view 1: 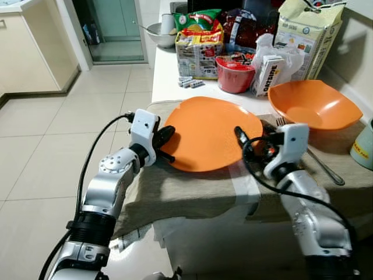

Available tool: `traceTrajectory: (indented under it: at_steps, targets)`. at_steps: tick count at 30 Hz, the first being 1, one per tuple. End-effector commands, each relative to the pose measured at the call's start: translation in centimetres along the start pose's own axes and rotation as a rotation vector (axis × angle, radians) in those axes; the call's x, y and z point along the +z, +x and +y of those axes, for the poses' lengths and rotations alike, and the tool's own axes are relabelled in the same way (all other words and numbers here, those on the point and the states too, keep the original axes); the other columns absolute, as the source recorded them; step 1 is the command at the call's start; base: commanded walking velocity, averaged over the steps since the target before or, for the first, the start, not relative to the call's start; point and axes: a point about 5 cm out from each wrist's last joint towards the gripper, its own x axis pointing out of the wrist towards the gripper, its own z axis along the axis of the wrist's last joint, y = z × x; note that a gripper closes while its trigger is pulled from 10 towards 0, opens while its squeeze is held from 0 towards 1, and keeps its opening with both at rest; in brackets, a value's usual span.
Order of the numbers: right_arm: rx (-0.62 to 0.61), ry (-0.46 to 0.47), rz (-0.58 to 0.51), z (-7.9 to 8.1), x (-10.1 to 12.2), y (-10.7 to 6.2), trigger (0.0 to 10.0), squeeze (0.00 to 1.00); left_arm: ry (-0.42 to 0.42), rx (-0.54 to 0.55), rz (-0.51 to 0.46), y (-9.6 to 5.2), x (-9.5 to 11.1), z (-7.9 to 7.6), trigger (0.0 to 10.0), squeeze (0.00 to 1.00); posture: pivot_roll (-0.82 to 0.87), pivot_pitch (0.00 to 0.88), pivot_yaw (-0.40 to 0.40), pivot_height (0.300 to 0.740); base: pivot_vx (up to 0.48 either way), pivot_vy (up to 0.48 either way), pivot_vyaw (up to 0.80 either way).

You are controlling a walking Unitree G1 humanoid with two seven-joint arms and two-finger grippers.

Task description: Setting the table

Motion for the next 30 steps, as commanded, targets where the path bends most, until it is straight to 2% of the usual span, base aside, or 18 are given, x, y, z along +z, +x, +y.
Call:
traceTrajectory:
  at_steps: [1,4,10,17,25,26,27,28,29,30]
  targets:
    - [-0.001,0.022,0.008,-0.3,0.3,-0.3,10.0,0.0,-0.036,-0.01,0.128,-0.2,-3.0,-0.4,10.0,0.0,-0.13,0.0,0.037,0.727,0.0,0.0,0.0]
    - [0.01,0.044,0.034,-0.1,0.2,-1.0,10.0,0.0,-0.034,-0.008,0.129,-0.2,-3.0,-0.3,10.0,0.0,-0.14,0.0,0.036,0.727,0.0,0.0,0.0]
    - [0.022,0.121,0.061,0.6,-0.4,-0.7,10.0,0.0,-0.035,-0.007,0.127,0.1,-2.9,-0.2,10.0,0.0,-0.14,0.0,0.04,0.727,0.0,0.0,0.0]
    - [0.03,0.225,0.09,1.7,-1.6,0.3,10.0,0.0,-0.032,-0.003,0.119,0.2,-2.6,0.0,10.0,0.0,-0.13,0.0,0.046,0.727,0.0,0.0,0.0]
    - [0.052,0.29,0.121,3.2,-2.8,1.9,10.0,0.0,-0.03,-0.004,0.102,0.4,-2.1,0.0,10.0,0.0,-0.11,0.0,0.049,0.727,0.0,0.0,0.0]
    - [0.049,0.304,0.123,3.3,-2.9,2.1,9.6,0.0,-0.03,-0.004,0.1,0.4,-2.0,0.0,10.0,0.0,-0.11,0.0,0.049,0.727,0.0,0.0,0.0]
    - [0.047,0.305,0.127,3.4,-3.1,2.4,2.4,0.0,-0.029,-0.004,0.097,0.4,-1.9,0.0,10.0,0.0,-0.11,0.0,0.049,0.727,0.0,0.0,0.0]
    - [0.047,0.305,0.127,3.4,-3.1,2.4,2.4,0.0,-0.029,-0.004,0.097,0.4,-1.9,0.0,10.0,0.0,-0.11,0.0,0.049,0.727,0.0,0.0,0.0]
    - [0.056,0.305,0.118,3.5,-3.0,2.6,0.0,0.0,-0.028,-0.003,0.091,0.4,-1.7,0.0,10.0,0.0,-0.1,0.0,0.045,0.727,0.0,0.0,0.0]
    - [0.06,0.304,0.113,3.6,-2.9,2.7,0.0,0.0,-0.028,-0.001,0.088,0.4,-1.7,0.0,10.0,0.0,-0.1,0.0,0.045,0.727,0.0,0.0,0.0]
